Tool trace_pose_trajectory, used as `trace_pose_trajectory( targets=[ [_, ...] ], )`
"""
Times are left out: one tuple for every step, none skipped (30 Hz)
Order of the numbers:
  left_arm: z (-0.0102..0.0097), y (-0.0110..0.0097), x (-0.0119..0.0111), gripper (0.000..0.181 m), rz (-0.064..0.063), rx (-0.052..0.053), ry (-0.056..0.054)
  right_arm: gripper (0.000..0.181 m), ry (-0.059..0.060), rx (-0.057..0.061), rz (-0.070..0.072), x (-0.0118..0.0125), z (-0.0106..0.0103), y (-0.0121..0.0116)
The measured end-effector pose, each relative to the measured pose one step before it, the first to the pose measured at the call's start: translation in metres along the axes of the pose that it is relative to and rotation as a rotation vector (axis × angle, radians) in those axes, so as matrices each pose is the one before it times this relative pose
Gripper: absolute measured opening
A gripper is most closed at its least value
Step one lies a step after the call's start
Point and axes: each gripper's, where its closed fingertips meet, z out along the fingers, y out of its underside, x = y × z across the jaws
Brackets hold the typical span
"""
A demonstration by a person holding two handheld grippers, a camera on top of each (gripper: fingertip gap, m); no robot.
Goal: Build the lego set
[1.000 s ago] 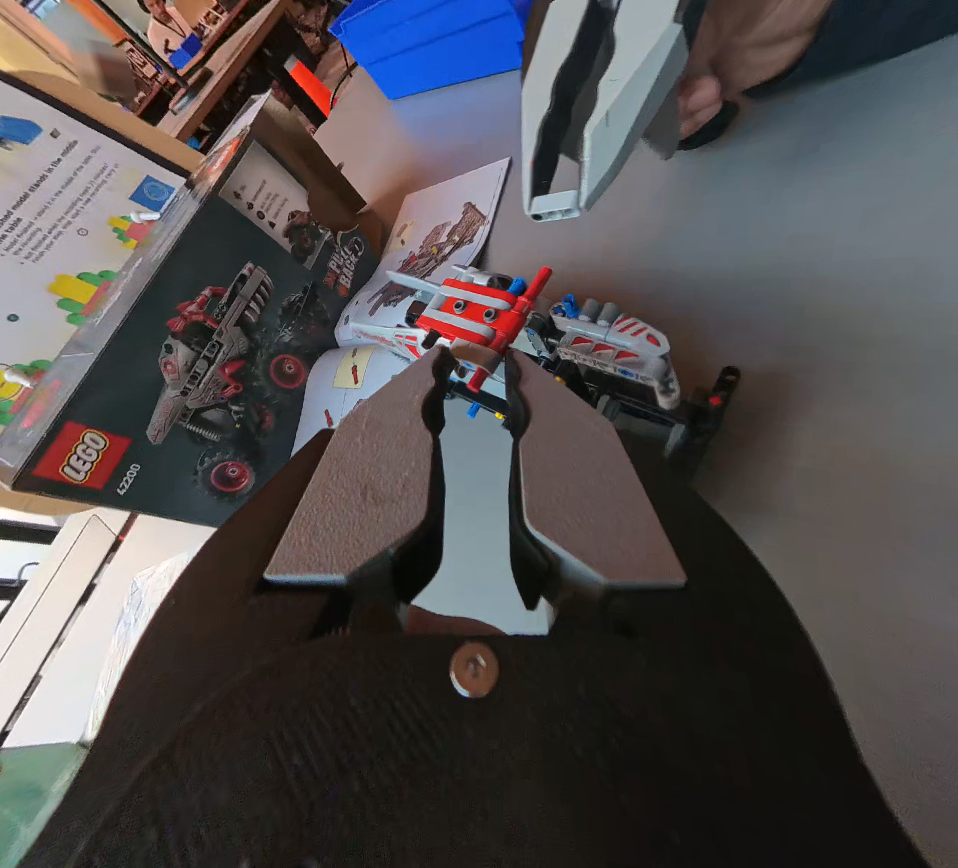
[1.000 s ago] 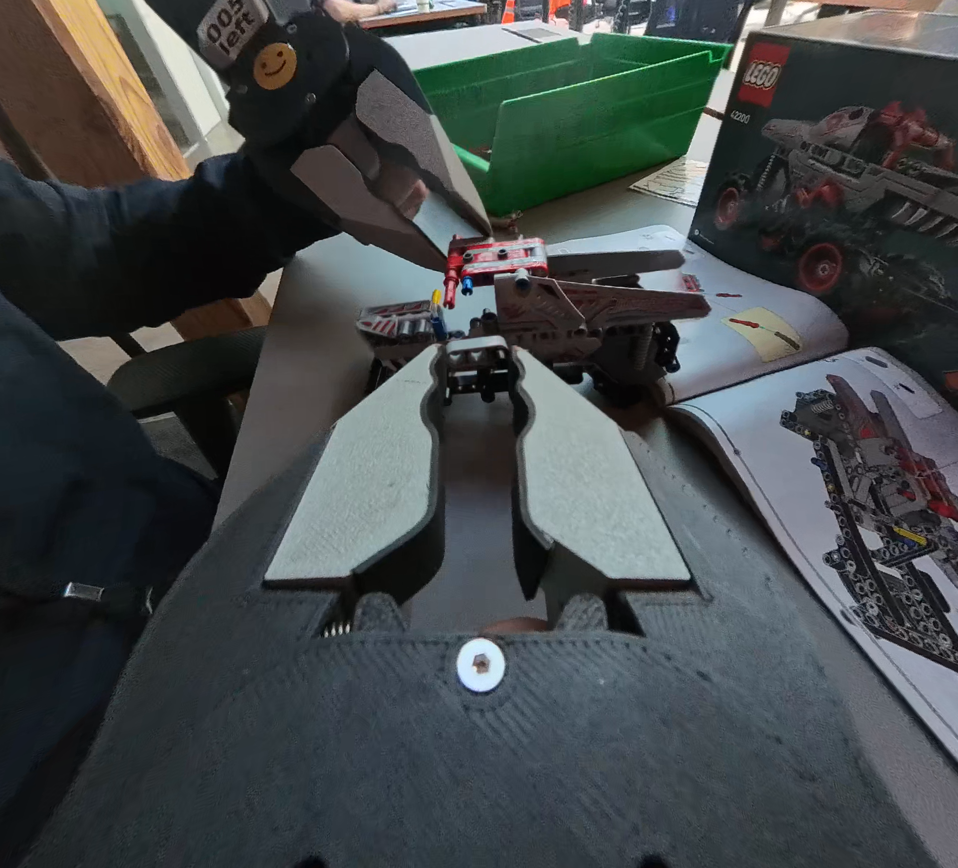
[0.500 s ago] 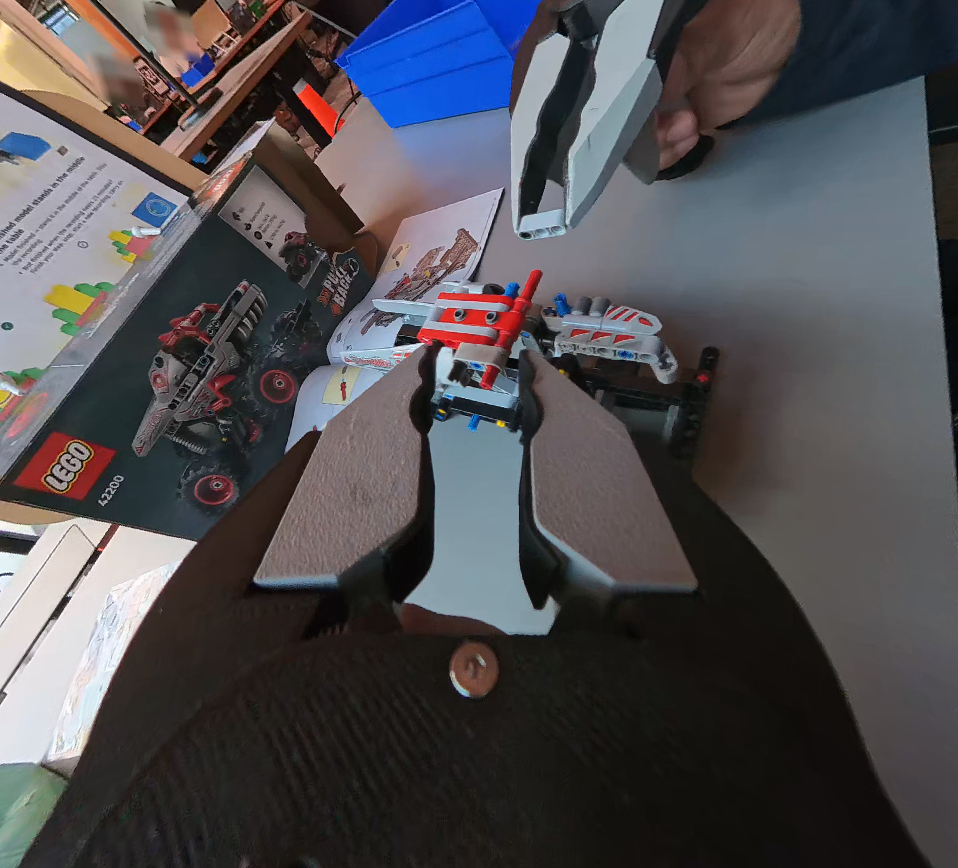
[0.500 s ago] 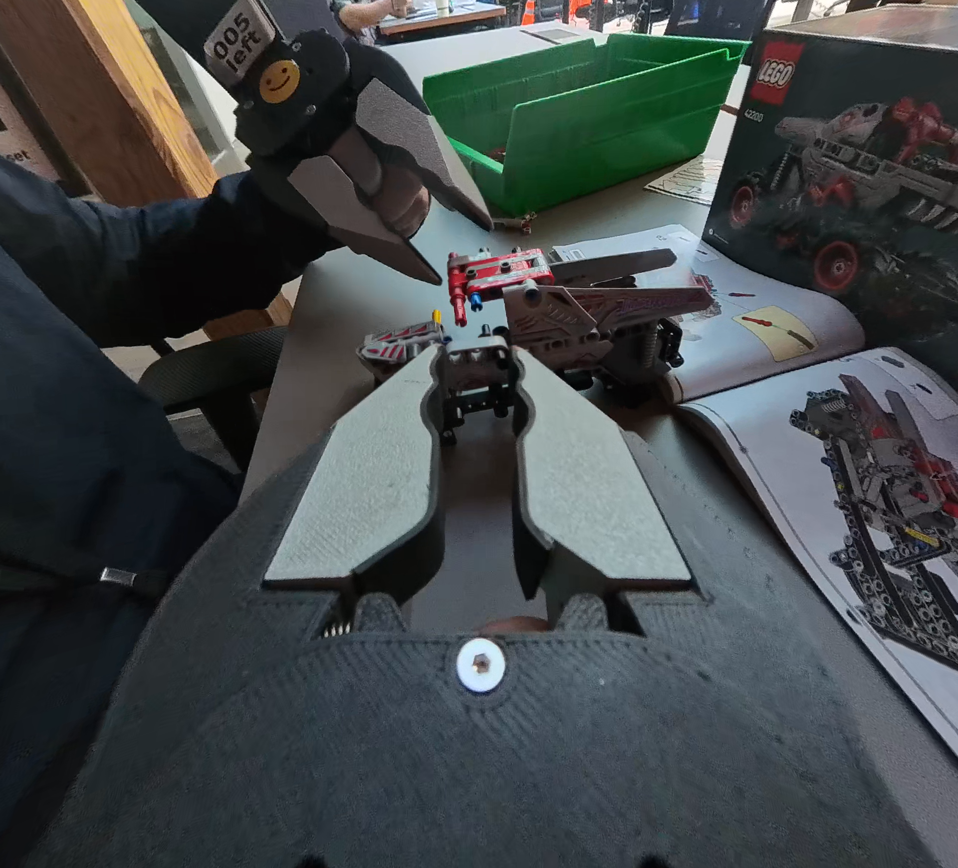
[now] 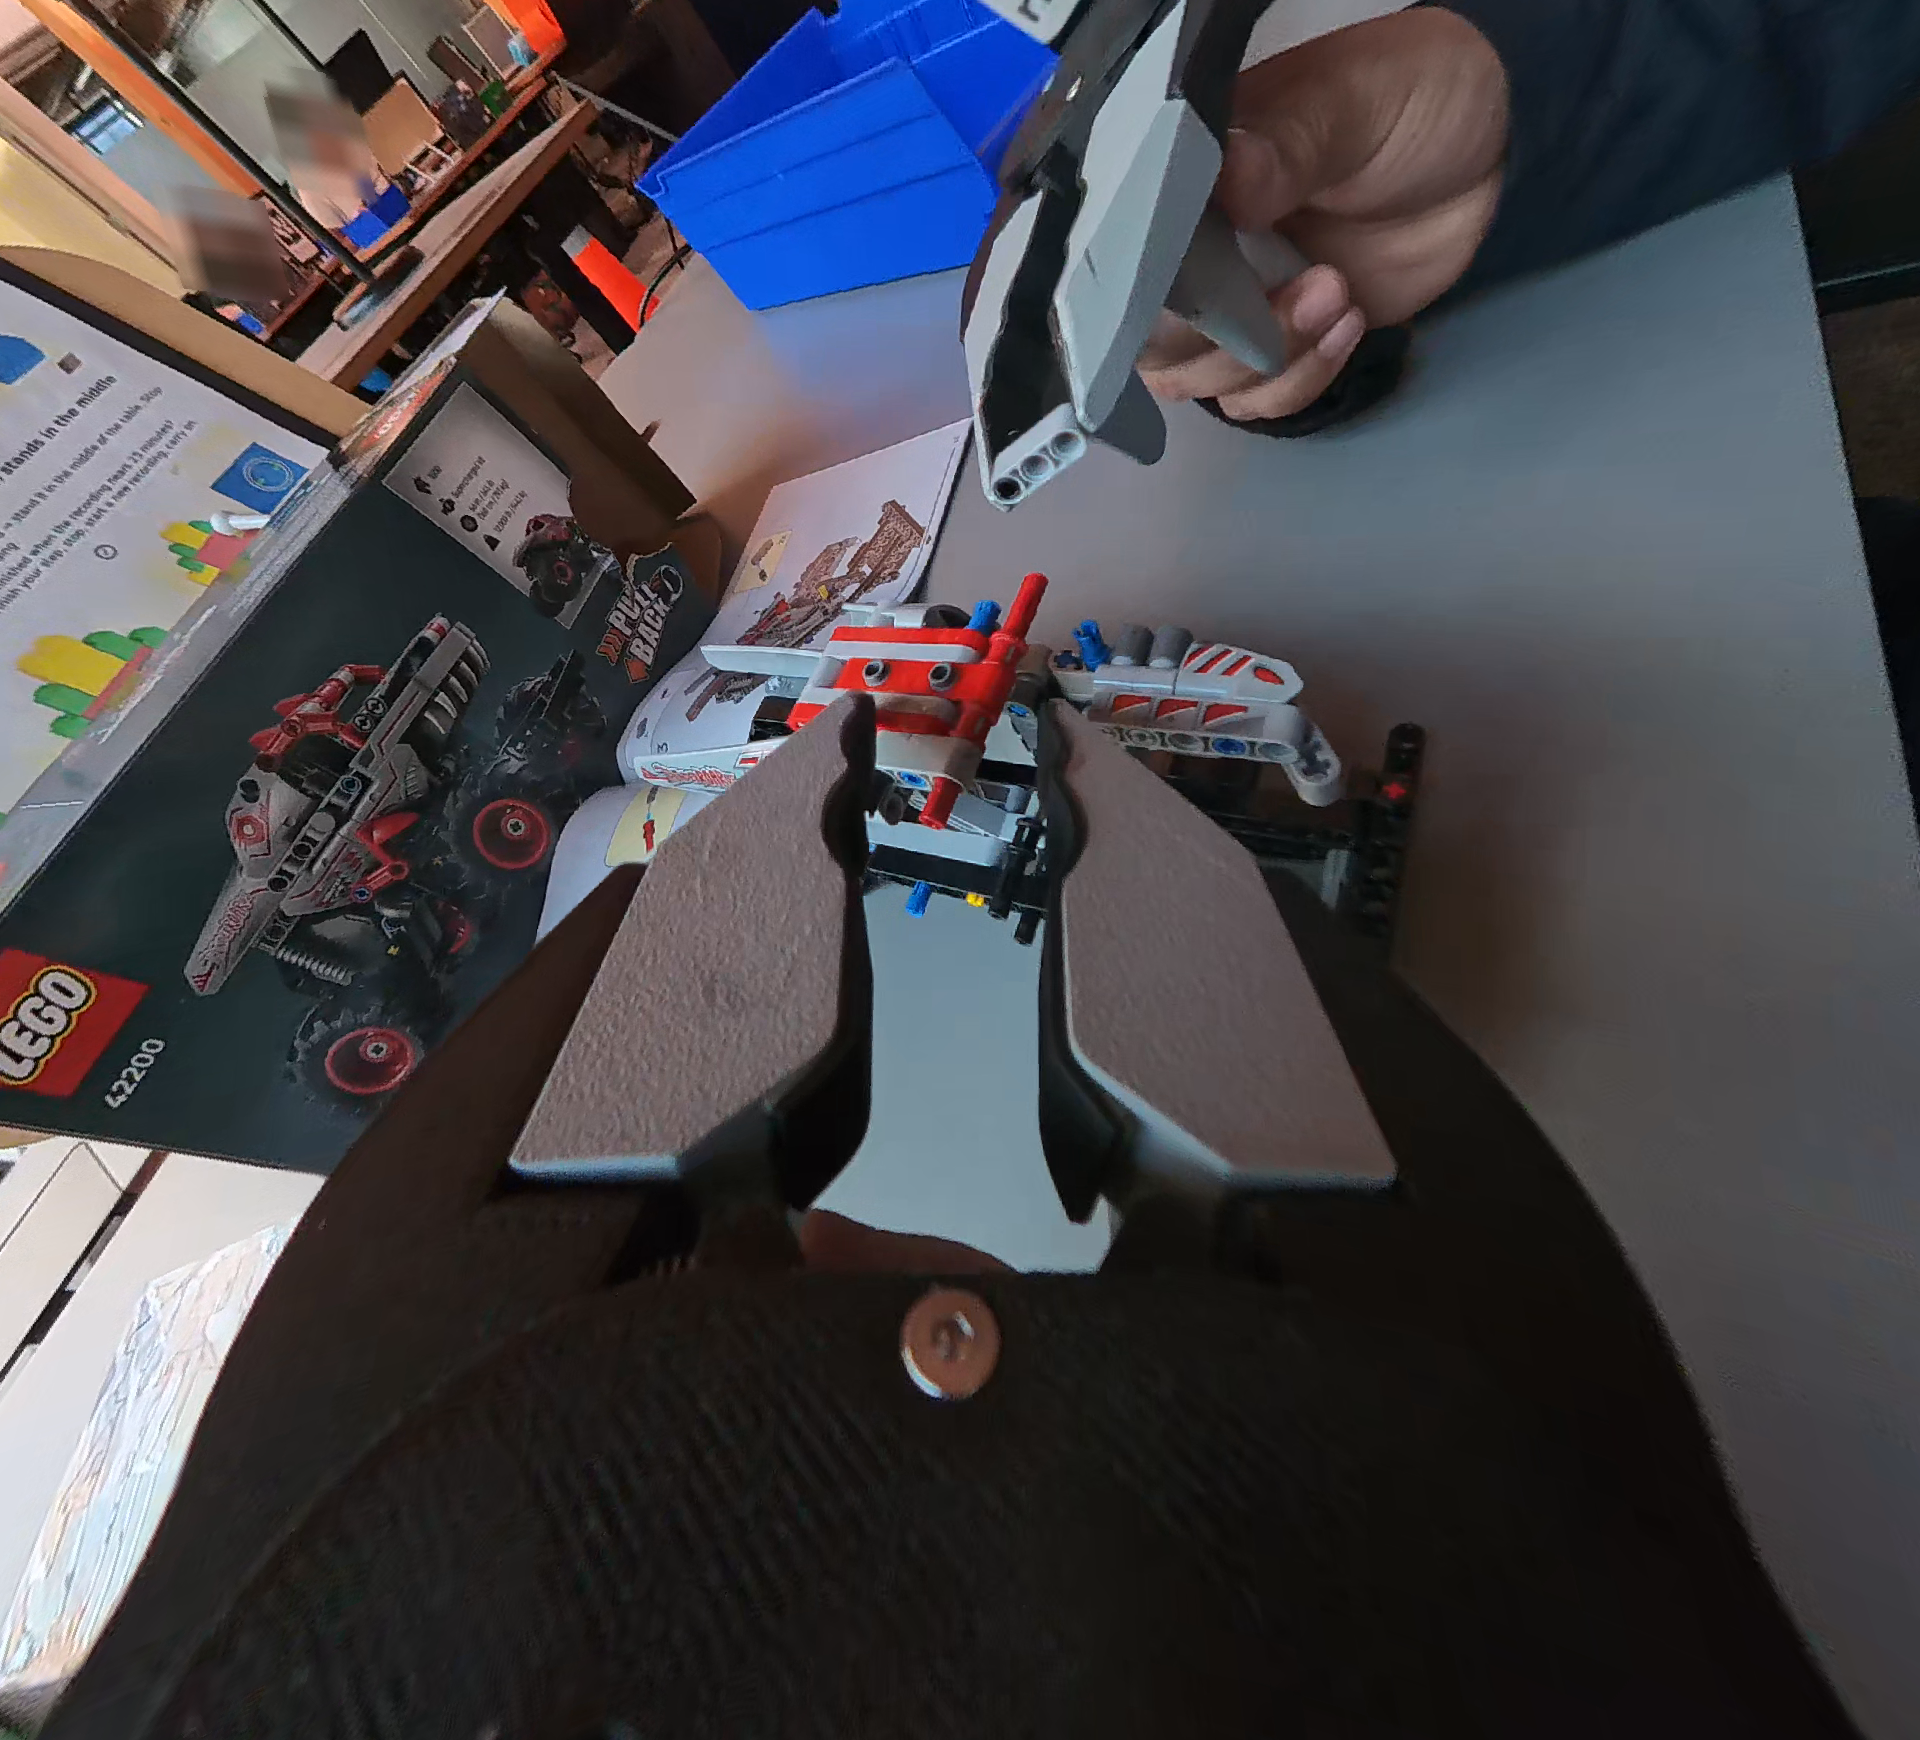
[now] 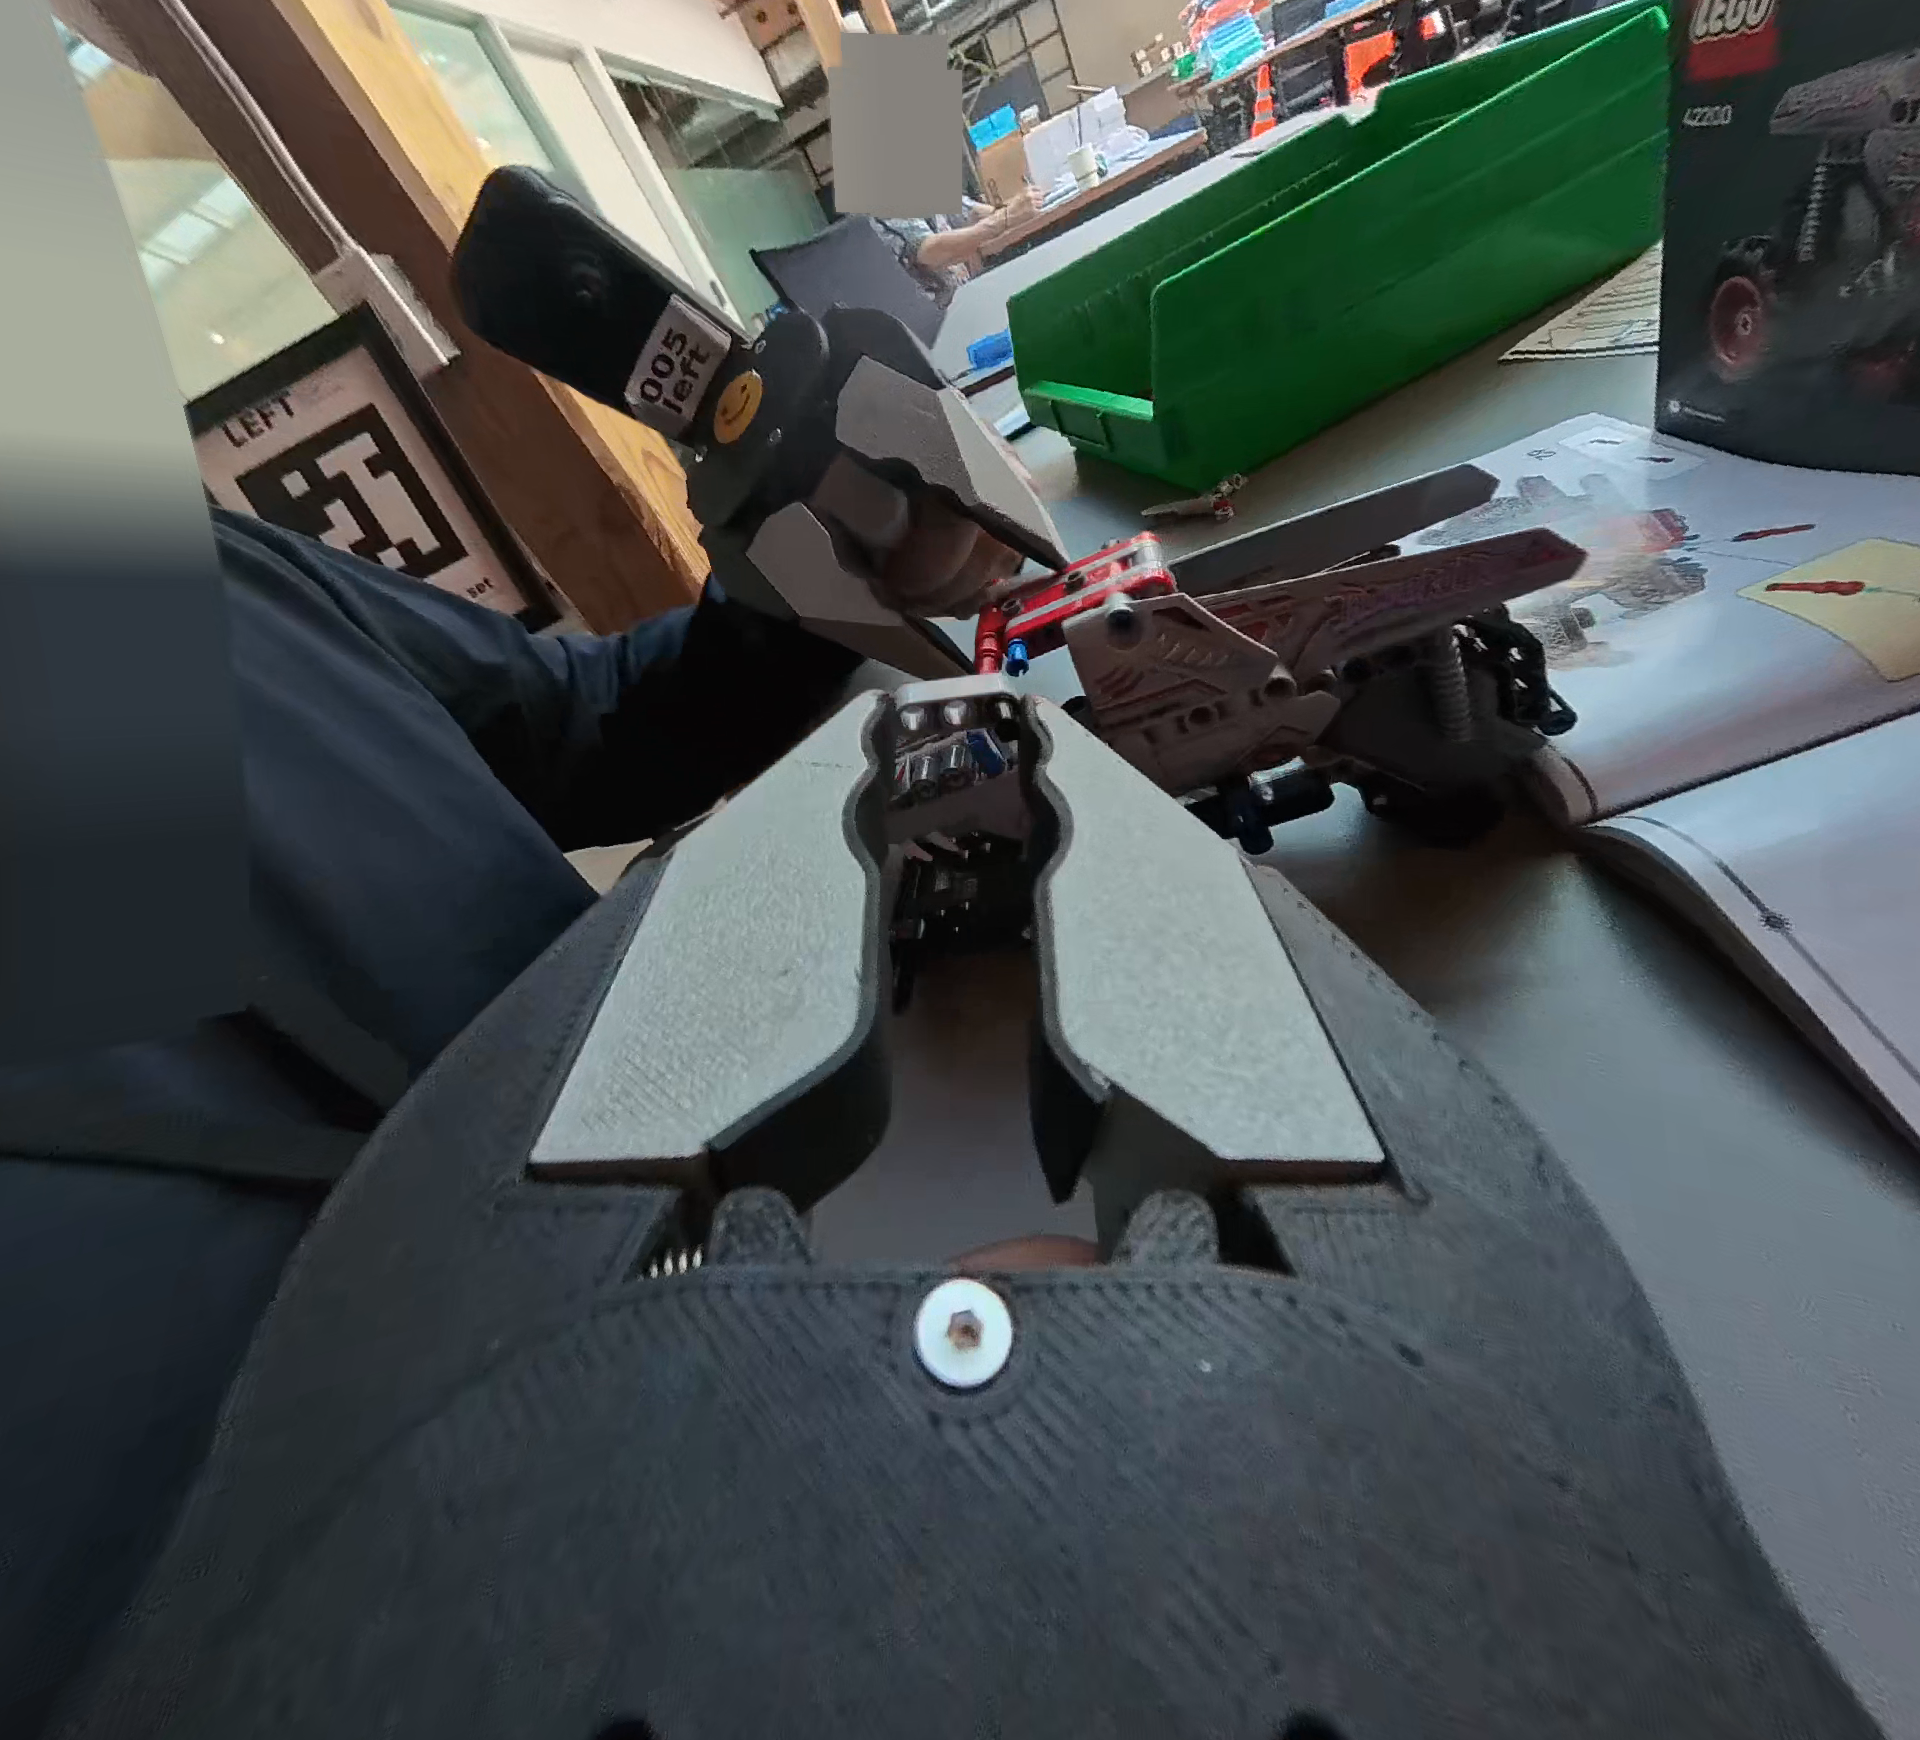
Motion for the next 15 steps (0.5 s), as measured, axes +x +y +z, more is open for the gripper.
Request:
trace_pose_trajectory(
  targets=[
    [0.00047, -0.00011, -0.00023, 0.027, -0.0023, 0.0075, -0.0004, 0.020, -0.0041, 0.0023, 0.0036, 0.00052, 0.00036, -0.00006],
    [0.00033, -0.00029, -0.00015, 0.027, -0.0046, 0.0099, 0.0010, 0.020, -0.0001, -0.0014, -0.0011, 0.00065, 0.00084, 0.00044],
    [0.00032, -0.00009, -0.00021, 0.027, -0.0076, 0.0100, 0.0018, 0.020, 0.0054, -0.0044, -0.0066, 0.00097, 0.00136, 0.00068],
    [-0.00015, 0.00009, -0.00060, 0.026, -0.0081, 0.0086, 0.0003, 0.020, 0.0074, -0.0061, -0.0138, 0.00059, 0.00178, 0.00064],
    [-0.00056, 0.00025, -0.00060, 0.025, -0.0061, 0.0062, 0.0012, 0.020, 0.0094, -0.0076, -0.0200, -0.00001, 0.00202, 0.00047],
    [-0.00072, 0.00022, -0.00067, 0.024, -0.0032, 0.0042, -0.0003, 0.020, 0.0149, -0.0082, -0.0252, 0.00042, 0.00196, 0.00032],
    [-0.00075, 0.00037, -0.00059, 0.023, 0.0016, 0.0006, -0.0024, 0.020, 0.0122, -0.0076, -0.0256, -0.00021, 0.00190, 0.00023],
    [-0.00097, 0.00053, -0.00072, 0.022, 0.0056, -0.0004, -0.0051, 0.020, 0.0044, -0.0078, -0.0201, -0.00094, 0.00187, 0.00054],
    [-0.00103, 0.00089, -0.00090, 0.022, 0.0060, -0.0015, -0.0063, 0.020, 0.0043, -0.0107, -0.0141, -0.00046, 0.00177, 0.00119],
    [-0.00124, 0.00137, -0.00079, 0.023, 0.0041, -0.0039, -0.0033, 0.020, 0.0103, -0.0130, -0.0125, 0.00068, 0.00162, 0.00205],
    [-0.00182, 0.00097, -0.00099, 0.024, -0.0016, -0.0030, 0.0011, 0.020, 0.0114, -0.0102, -0.0137, 0.00077, 0.00127, 0.00160],
    [-0.00230, -0.00004, -0.00070, 0.024, -0.0136, 0.0037, 0.0093, 0.021, 0.0063, -0.0041, -0.0123, 0.00010, 0.00071, 0.00058],
    [-0.00210, -0.00079, -0.00107, 0.024, -0.0233, 0.0081, 0.0118, 0.021, 0.0059, 0.0031, -0.0086, 0.00009, 0.00009, -0.00068],
    [-0.00173, -0.00102, -0.00104, 0.024, -0.0194, 0.0080, 0.0105, 0.020, 0.0082, 0.0065, -0.0056, 0.00078, -0.00027, -0.00124],
    [-0.00091, -0.00071, -0.00032, 0.024, -0.0083, 0.0044, 0.0090, 0.020, 0.0078, 0.0055, -0.0032, 0.00108, -0.00050, -0.00102]
  ],
)
